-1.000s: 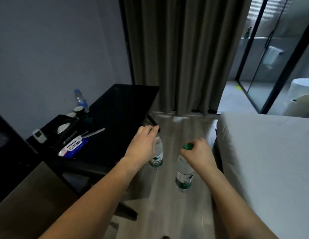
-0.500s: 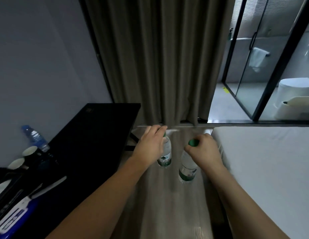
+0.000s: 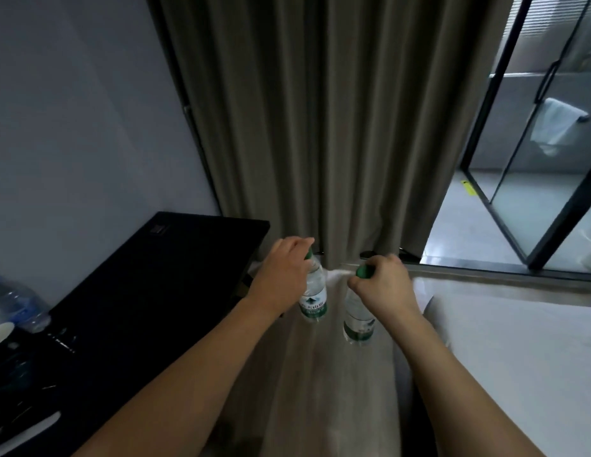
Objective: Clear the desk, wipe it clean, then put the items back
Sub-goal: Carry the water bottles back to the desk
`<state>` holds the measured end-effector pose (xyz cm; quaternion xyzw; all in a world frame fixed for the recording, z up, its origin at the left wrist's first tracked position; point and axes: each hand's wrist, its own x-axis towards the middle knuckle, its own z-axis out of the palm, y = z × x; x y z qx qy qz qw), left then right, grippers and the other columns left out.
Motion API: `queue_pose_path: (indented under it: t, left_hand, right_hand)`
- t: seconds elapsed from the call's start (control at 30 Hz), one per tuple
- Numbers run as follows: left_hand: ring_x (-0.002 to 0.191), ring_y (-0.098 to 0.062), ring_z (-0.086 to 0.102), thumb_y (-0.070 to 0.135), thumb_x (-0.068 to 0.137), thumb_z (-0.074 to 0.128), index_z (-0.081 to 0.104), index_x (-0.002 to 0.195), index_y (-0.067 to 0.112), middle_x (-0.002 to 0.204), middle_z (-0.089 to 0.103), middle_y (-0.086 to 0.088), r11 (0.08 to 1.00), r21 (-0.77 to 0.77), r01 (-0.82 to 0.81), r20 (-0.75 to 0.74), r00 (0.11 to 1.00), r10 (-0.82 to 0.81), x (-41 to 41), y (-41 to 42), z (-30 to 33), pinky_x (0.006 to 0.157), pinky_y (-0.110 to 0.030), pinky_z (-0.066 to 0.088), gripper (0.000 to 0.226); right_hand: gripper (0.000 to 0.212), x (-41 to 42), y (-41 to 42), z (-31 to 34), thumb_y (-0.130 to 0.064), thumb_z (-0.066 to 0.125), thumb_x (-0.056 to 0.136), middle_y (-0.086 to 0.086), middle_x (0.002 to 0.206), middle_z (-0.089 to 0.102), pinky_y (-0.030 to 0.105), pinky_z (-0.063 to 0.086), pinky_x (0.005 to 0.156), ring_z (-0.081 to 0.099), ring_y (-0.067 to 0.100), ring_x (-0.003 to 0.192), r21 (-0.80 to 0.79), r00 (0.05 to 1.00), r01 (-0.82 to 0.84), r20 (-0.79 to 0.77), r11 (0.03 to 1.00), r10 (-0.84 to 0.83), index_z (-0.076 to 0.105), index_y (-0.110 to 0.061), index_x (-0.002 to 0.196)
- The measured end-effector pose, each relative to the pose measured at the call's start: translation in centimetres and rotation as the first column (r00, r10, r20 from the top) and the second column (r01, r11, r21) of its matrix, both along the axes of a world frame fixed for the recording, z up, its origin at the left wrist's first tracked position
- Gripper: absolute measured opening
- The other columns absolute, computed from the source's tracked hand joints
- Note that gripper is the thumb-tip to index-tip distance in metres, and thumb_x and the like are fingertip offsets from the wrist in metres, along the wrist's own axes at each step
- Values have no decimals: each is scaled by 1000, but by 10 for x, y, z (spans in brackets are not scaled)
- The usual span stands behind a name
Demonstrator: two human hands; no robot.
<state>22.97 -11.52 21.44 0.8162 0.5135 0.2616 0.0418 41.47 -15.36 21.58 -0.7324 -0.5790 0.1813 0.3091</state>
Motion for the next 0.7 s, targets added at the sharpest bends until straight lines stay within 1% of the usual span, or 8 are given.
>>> queue_pose_path:
  t: [0.07, 0.13, 0.27, 0.33, 0.4, 0.47, 0.53, 0.7]
  left_hand:
    - [125, -19, 38, 15, 98, 49, 44, 142, 12, 139, 46, -6, 1000, -8, 10, 5, 1000, -10, 1, 35, -8, 104, -25, 28, 45]
    - [124, -17, 37, 16, 98, 49, 43, 142, 13, 138, 46, -3, 1000, -9, 5, -6, 1000, -5, -1, 72, -18, 103, -23, 29, 45]
    - [123, -19, 39, 16, 97, 51, 46, 140, 11, 136, 49, -4, 1000, -7, -29, 30, 999, 29, -12, 145, -26, 106, -28, 34, 43]
    - [123, -21, 40, 16, 97, 51, 47, 140, 10, 135, 50, -6, 998, 1, -62, 49, 997, 62, -20, 178, -26, 106, -28, 33, 43]
    - [124, -22, 40, 16, 97, 51, 46, 140, 10, 136, 49, -6, 993, -9, -120, 75, 990, 120, -30, 205, -25, 107, -32, 35, 44]
    - [124, -21, 39, 17, 96, 53, 46, 140, 10, 137, 48, -5, 983, -9, -184, 96, 978, 184, -44, 226, -25, 106, -35, 37, 45]
    - [124, -20, 39, 21, 98, 51, 46, 140, 10, 136, 49, -5, 971, -15, -240, 124, 963, 240, -63, 245, -25, 105, -31, 35, 44]
    - [118, -24, 45, 16, 96, 53, 50, 138, 7, 131, 53, -8, 905, 23, -425, 88, 903, 421, -119, 280, -31, 104, -30, 37, 43]
  right_hand:
    - [15, 1, 41, -3, -24, 70, 75, 6, 91, 47, 27, 38, 65, 50, 22, 72, -10, 999, -33, 6, 999, 33, 62, -11, 74]
    - [23, -2, 82, -5, -21, 70, 73, 5, 78, 45, 25, 34, 63, 50, 22, 73, -9, 998, -58, 17, 998, 58, 52, -15, 59]
    - [36, -14, 159, 0, -18, 69, 71, 5, 71, 41, 24, 32, 61, 49, 20, 69, -3, 993, -113, 30, 994, 113, 39, -22, 52]
    - [30, -20, 198, 2, -19, 69, 72, 7, 77, 45, 24, 33, 63, 52, 22, 73, 7, 988, -147, 47, 989, 147, 44, -20, 56]
    - [13, -29, 235, 4, -21, 70, 74, 7, 86, 47, 24, 35, 68, 53, 23, 78, 15, 979, -193, 72, 981, 191, 58, -14, 72]
    - [18, -44, 270, 2, -22, 71, 76, 6, 95, 48, 23, 37, 71, 56, 24, 84, 16, 964, -251, 90, 968, 249, 67, -11, 90]
    - [22, -63, 304, 0, -23, 71, 78, 7, 102, 50, 24, 38, 73, 58, 25, 88, 3, 945, -317, 89, 948, 315, 67, -11, 97]
    - [18, -129, 379, -13, -26, 72, 72, 9, 87, 57, 23, 37, 60, 56, 18, 69, -25, 839, -540, 52, 841, 541, 56, -21, 66]
